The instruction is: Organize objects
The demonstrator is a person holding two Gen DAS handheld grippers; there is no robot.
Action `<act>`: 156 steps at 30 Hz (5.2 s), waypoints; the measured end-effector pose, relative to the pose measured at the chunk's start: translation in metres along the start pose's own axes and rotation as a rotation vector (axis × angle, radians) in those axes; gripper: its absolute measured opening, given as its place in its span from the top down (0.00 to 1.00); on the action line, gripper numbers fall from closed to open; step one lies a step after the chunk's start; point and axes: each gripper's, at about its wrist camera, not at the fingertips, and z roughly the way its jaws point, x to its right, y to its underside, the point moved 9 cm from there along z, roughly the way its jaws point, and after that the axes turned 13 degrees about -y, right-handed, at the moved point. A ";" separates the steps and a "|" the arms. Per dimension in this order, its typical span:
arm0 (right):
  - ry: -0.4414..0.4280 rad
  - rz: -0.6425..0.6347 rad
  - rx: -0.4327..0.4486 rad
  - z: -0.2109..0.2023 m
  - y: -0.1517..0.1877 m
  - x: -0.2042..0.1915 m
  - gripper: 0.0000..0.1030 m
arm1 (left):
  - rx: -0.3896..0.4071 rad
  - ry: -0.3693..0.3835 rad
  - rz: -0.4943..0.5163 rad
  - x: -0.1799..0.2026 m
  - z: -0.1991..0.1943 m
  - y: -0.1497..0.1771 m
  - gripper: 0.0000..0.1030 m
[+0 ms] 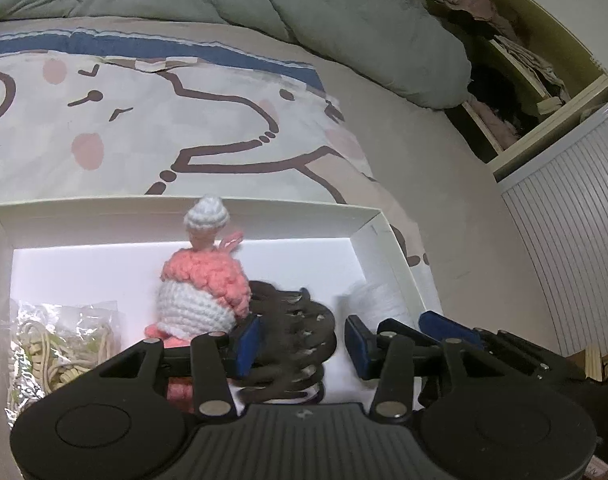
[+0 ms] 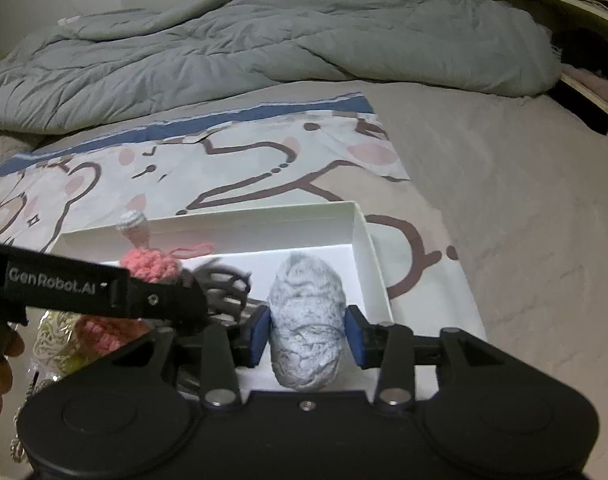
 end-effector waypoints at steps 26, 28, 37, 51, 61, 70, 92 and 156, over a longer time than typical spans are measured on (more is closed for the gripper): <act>0.022 0.027 0.071 -0.070 0.002 -0.040 0.55 | 0.117 -0.045 0.098 -0.018 -0.098 -0.001 0.47; 0.023 0.023 0.085 -0.080 0.000 -0.047 0.55 | 0.139 -0.049 0.108 -0.023 -0.113 0.000 0.43; 0.015 0.005 0.141 -0.118 0.000 -0.085 0.53 | 0.223 -0.105 0.178 -0.050 -0.173 0.012 0.28; 0.043 0.033 0.173 -0.147 0.026 -0.124 0.27 | 0.308 -0.166 0.237 -0.093 -0.234 0.047 0.02; 0.083 0.034 0.206 -0.164 0.044 -0.142 0.16 | 0.331 -0.203 0.286 -0.110 -0.245 0.069 0.00; 0.123 0.024 0.206 -0.169 0.058 -0.150 0.05 | 0.326 -0.263 0.269 -0.125 -0.237 0.076 0.00; 0.171 0.037 0.165 -0.168 0.068 -0.147 0.02 | 0.331 -0.341 0.288 -0.131 -0.234 0.079 0.00; 0.176 0.037 0.138 -0.163 0.074 -0.149 0.00 | 0.308 -0.355 0.286 -0.132 -0.232 0.083 0.00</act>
